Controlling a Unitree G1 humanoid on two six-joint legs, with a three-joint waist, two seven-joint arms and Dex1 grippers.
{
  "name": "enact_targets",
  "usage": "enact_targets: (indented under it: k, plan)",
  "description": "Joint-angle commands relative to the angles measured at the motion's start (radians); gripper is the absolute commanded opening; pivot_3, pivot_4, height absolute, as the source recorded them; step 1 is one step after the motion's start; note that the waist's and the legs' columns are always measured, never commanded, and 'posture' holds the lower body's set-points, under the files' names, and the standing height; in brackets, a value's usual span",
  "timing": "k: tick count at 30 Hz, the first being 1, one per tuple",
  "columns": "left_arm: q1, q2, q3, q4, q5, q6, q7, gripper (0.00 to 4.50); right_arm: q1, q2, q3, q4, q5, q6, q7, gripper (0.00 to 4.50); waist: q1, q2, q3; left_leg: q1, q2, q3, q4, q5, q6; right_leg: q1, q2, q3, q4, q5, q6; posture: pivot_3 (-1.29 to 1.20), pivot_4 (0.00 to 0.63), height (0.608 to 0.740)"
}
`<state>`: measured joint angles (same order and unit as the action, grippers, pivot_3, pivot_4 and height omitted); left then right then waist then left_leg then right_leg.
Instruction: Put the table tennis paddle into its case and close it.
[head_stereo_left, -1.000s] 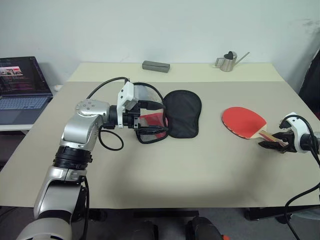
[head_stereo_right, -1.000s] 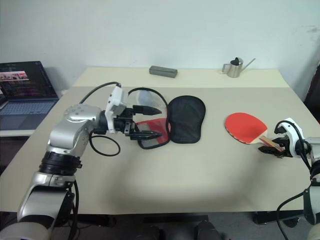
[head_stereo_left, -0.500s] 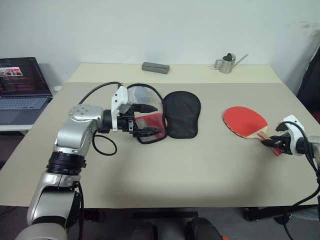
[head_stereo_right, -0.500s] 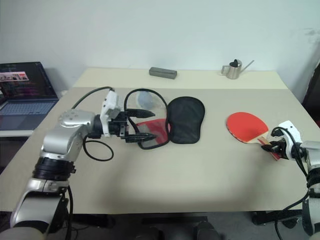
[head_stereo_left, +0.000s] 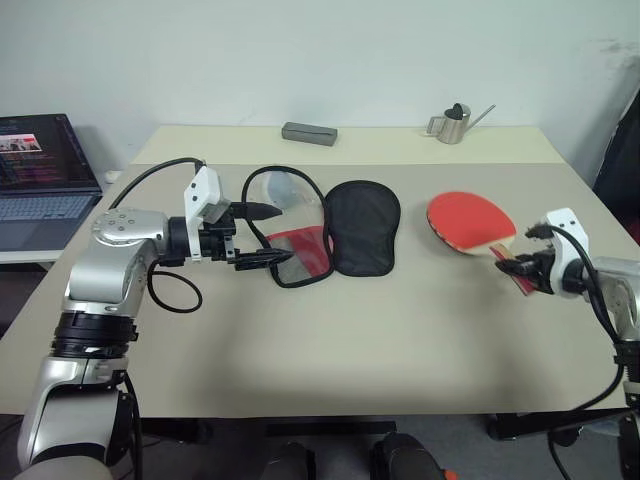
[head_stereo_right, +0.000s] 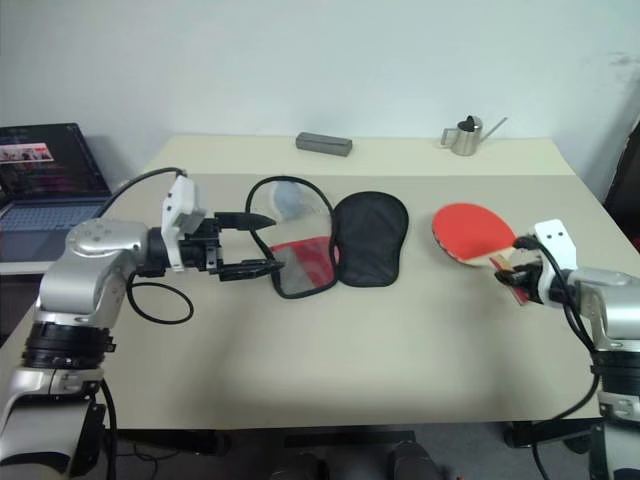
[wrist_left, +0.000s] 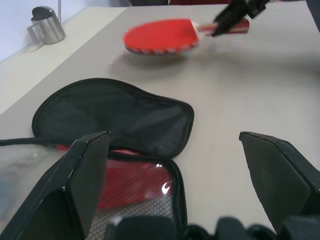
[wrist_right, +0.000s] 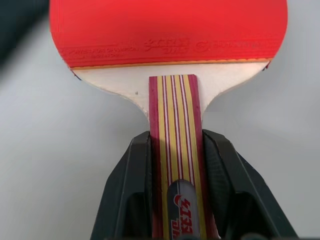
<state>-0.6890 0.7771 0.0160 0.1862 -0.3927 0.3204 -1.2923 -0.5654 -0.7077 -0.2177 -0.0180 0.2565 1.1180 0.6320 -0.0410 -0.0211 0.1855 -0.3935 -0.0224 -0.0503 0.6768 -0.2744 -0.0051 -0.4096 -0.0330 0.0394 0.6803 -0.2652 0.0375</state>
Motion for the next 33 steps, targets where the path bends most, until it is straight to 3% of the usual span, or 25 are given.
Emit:
enact_targets:
  k: [1,7,15,23,33]
  plan:
    - [-0.022,0.020,0.027,0.012,0.007,-0.025,-0.001,4.50,-0.044,0.053,-0.044,-0.131,0.032,0.098,-0.088,1.09,0.004,0.000,0.000,0.000,0.000,0.000,0.000,0.000,0.000,0.000,0.000,0.000,0.000,0.000,0.000,0.00,0.150,0.740]
    - [0.003,0.036,0.037,0.005,0.020,-0.055,-0.001,4.50,-0.116,0.277,-0.033,-0.216,0.054,0.231,-0.247,1.09,0.008,0.000,0.000,-0.007,-0.001,0.000,0.000,0.000,0.000,-0.006,-0.001,-0.001,0.000,0.000,0.000,0.00,0.150,0.740]
    - [0.051,0.042,0.072,-0.048,-0.020,-0.022,0.010,4.50,-0.244,0.494,0.038,-0.068,0.020,0.153,-0.388,1.09,0.005,0.000,0.000,-0.008,-0.001,0.002,-0.001,0.000,0.000,-0.011,-0.001,-0.001,0.001,0.000,0.000,0.00,0.150,0.740]
    - [0.121,0.070,0.125,0.006,-0.005,-0.063,0.030,4.50,-0.323,0.599,0.089,0.160,-0.024,-0.033,-0.467,1.09,-0.002,0.000,0.000,-0.008,-0.001,0.003,-0.001,0.000,0.000,-0.011,-0.001,-0.001,0.001,0.000,0.000,0.00,0.150,0.740]
    - [0.100,0.081,0.132,0.050,0.007,-0.088,0.044,4.50,-0.407,0.650,0.108,0.366,-0.056,-0.203,-0.513,1.09,-0.007,0.000,0.000,-0.008,-0.001,0.003,-0.002,0.000,0.000,-0.012,-0.001,-0.001,0.001,0.000,0.000,0.00,0.150,0.740]
